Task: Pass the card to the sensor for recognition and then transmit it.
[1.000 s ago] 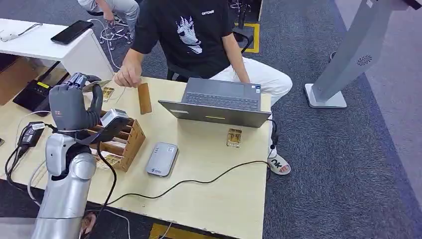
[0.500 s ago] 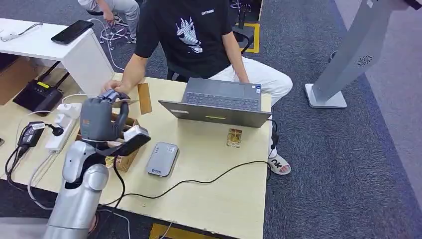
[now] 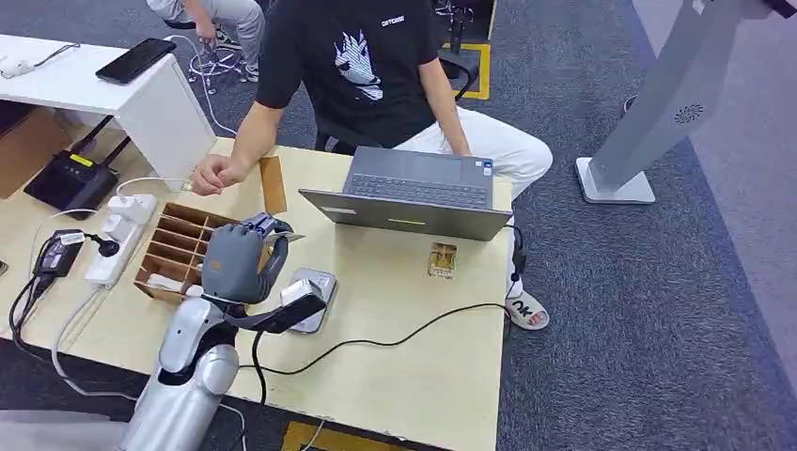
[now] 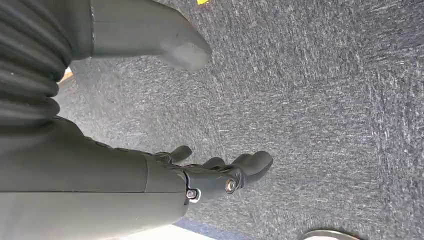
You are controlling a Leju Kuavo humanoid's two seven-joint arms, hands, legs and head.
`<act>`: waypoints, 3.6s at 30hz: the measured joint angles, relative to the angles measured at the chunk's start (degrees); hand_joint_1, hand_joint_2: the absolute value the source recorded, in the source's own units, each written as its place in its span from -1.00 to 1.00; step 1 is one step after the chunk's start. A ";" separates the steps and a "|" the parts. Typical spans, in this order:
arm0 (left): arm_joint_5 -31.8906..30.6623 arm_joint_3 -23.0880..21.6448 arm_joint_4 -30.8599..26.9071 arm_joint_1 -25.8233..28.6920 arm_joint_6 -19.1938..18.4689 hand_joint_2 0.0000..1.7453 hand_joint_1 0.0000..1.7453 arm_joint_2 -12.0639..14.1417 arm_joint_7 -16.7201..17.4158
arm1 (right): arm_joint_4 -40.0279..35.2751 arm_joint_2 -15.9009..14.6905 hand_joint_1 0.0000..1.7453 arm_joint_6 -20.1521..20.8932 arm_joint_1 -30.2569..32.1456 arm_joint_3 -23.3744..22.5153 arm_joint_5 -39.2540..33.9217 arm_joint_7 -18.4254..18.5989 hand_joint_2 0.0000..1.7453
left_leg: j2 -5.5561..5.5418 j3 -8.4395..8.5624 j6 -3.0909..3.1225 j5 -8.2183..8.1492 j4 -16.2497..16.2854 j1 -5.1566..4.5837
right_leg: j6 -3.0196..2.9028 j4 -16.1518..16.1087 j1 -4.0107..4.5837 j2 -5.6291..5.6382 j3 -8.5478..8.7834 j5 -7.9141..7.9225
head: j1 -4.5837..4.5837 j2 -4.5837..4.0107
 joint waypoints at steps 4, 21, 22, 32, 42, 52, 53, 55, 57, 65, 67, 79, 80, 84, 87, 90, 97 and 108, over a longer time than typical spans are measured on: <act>-0.55 -0.35 1.16 0.59 -0.33 1.00 1.00 -0.04 0.68 | 0.00 0.00 -1.00 -0.02 0.01 0.00 0.11 0.11 1.00 | 0.00 -0.01 0.00 0.00 0.00 0.00 | 0.00 0.00 0.00 0.00 -0.01 0.00 | 0.00 0.00; -8.46 -0.57 11.96 1.85 2.45 1.00 1.00 -1.20 4.76 | 0.04 0.00 -1.00 0.11 0.15 0.00 1.53 0.61 1.00 | 0.00 -0.04 0.00 0.00 0.00 -0.01 | 0.01 0.00 0.00 -0.02 -0.01 0.00 | 0.00 0.02; -8.59 -0.57 12.40 1.86 2.60 1.00 1.00 -1.33 4.76 | 0.04 0.00 -1.00 0.13 0.15 0.00 1.55 0.61 1.00 | -0.01 -0.04 0.00 0.00 0.00 -0.01 | 0.01 0.00 0.00 -0.02 -0.01 0.00 | 0.00 0.00; -10.12 -0.72 17.59 1.61 4.15 1.00 1.00 -2.93 4.70 | 0.26 0.11 -1.00 0.20 0.16 0.00 2.45 0.63 1.00 | -0.01 -0.03 0.00 0.00 0.00 -0.01 | 0.01 0.00 0.00 -0.02 -0.01 0.00 | 0.00 0.02; -10.34 -0.74 20.63 1.38 4.87 1.00 1.00 -3.76 4.20 | 0.28 0.22 -1.00 0.48 0.15 0.00 2.75 0.72 1.00 | -0.01 -0.03 0.00 0.00 0.00 -0.01 | 0.01 0.00 0.00 -0.02 -0.01 0.00 | 0.00 0.02; -9.77 -0.74 24.09 1.22 6.38 1.00 1.00 -4.00 3.15 | 0.35 0.26 -1.00 0.83 0.16 0.04 3.56 0.92 1.00 | -0.01 0.01 0.01 0.00 -0.01 -0.01 | 0.01 0.00 0.00 -0.06 0.06 -0.01 | 0.00 0.02; -9.77 -0.74 24.28 1.18 6.40 1.00 1.00 -4.02 3.13 | 0.35 0.28 -1.00 0.83 0.16 0.06 3.56 0.85 1.00 | -0.02 0.01 0.01 0.00 -0.01 -0.01 | 0.01 0.00 0.00 -0.07 0.07 -0.01 | 0.00 0.00; -9.71 -0.74 24.41 1.10 6.40 1.00 1.00 -4.09 3.13 | 0.35 0.31 -1.00 0.83 0.16 0.07 3.56 0.85 1.00 | -0.02 0.02 0.01 0.00 -0.01 -0.01 | 0.01 0.00 0.00 -0.08 0.09 -0.01 | 0.00 0.02; -9.51 -0.74 24.72 0.99 6.62 1.00 1.00 -4.09 3.02 | 0.35 0.33 -1.00 0.94 0.17 0.07 3.56 0.83 1.00 | -0.02 0.04 0.01 0.00 -0.01 -0.01 | 0.01 0.00 0.00 -0.08 0.10 -0.01 | 0.00 0.02; -8.85 -0.70 21.71 0.58 5.19 1.00 1.00 -1.82 2.56 | 0.35 0.39 -1.00 0.96 0.26 0.06 3.34 0.26 1.00 | -0.02 0.05 -0.01 0.03 0.00 0.01 | 0.00 0.02 0.01 -0.06 0.09 0.01 | 0.02 0.00; -8.79 -0.39 18.48 0.00 3.76 1.00 1.00 0.01 2.95 | 0.35 0.39 -1.00 0.90 0.33 0.04 3.06 0.09 1.00 | -0.01 0.03 -0.04 0.06 0.00 0.03 | -0.01 0.03 0.02 -0.05 0.04 0.02 | 0.00 0.00; -1.64 3.96 0.83 -12.76 -4.20 1.00 1.00 9.12 3.80 | 0.35 0.39 -1.00 0.81 0.56 -0.04 2.73 -0.72 1.00 | -0.04 -0.06 -0.03 0.09 0.00 0.04 | -0.01 0.06 0.06 -0.06 -0.01 0.03 | 0.00 0.00; -1.12 4.50 -0.14 -14.20 -4.80 1.00 1.00 9.75 4.15 | 0.35 0.39 -1.00 0.81 0.55 -0.04 2.67 -0.79 1.00 | -0.04 -0.06 -0.03 0.09 0.01 0.04 | -0.01 0.06 0.06 -0.06 -0.01 0.03 | 0.00 0.00; -0.81 5.24 -2.47 -17.36 -5.57 1.00 1.00 11.52 4.24 | 0.35 0.39 -1.00 0.81 0.52 -0.05 2.67 -0.83 1.00 | -0.05 -0.06 -0.03 0.09 0.01 0.03 | -0.01 0.05 0.06 -0.07 0.00 0.02 | 0.00 0.02; -0.79 5.49 -3.30 -17.74 -5.44 1.00 1.00 12.07 4.33 | 0.35 0.42 -1.00 0.81 0.52 -0.07 2.67 -0.83 1.00 | -0.03 -0.06 -0.03 0.08 0.01 0.03 | -0.01 0.05 0.06 -0.05 -0.01 0.02 | 0.00 0.00; -0.46 5.59 -3.82 -18.50 -5.25 1.00 1.00 12.83 4.70 | 0.35 0.44 -1.00 0.81 0.49 -0.07 2.67 -0.74 1.00 | -0.03 -0.07 -0.03 0.08 0.01 0.04 | 0.00 0.05 0.05 -0.06 -0.01 0.02 | 0.02 0.00; -1.14 6.03 -3.85 -20.41 -4.48 1.00 1.00 14.16 5.57 | 0.35 0.50 -1.00 0.85 0.48 -0.09 3.06 -0.26 1.00 | -0.02 -0.05 -0.03 0.08 0.00 0.04 | -0.01 0.05 0.05 -0.04 -0.02 0.02 | -0.02 0.00; -3.61 6.03 -3.74 -20.37 -1.14 1.00 -1.00 12.94 6.64 | 0.35 0.83 -1.00 0.90 0.43 -0.09 3.54 0.15 1.00 | -0.02 -0.15 -0.02 0.06 0.01 0.03 | 0.00 0.03 0.05 -0.01 -0.11 0.02 | 0.02 0.02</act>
